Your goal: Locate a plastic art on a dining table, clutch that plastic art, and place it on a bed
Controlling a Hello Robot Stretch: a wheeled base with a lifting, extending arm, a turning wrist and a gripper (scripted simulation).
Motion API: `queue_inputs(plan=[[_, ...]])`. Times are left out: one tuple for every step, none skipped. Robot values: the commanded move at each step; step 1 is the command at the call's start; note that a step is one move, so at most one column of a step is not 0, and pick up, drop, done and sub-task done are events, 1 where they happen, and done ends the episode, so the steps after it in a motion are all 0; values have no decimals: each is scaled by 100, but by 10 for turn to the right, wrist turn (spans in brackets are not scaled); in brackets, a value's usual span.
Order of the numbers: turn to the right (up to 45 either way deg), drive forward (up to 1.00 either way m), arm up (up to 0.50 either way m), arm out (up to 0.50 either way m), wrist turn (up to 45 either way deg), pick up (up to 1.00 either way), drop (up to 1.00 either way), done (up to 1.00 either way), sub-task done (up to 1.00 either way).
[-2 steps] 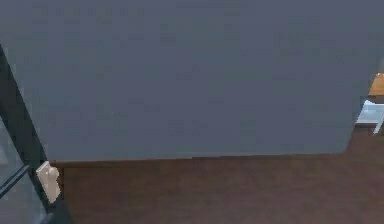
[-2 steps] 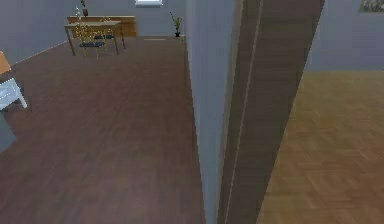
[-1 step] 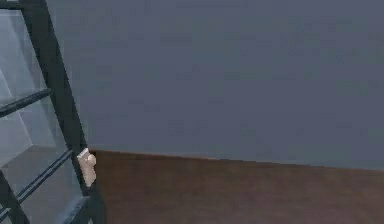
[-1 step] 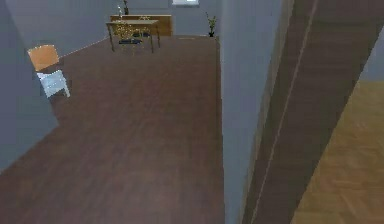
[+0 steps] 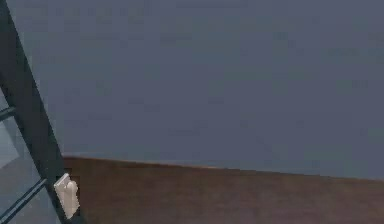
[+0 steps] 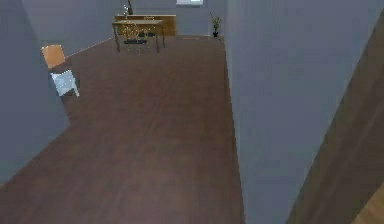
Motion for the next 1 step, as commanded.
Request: queue_inputs(plan=[[450,0,0,0,0,0,0,0,0]])
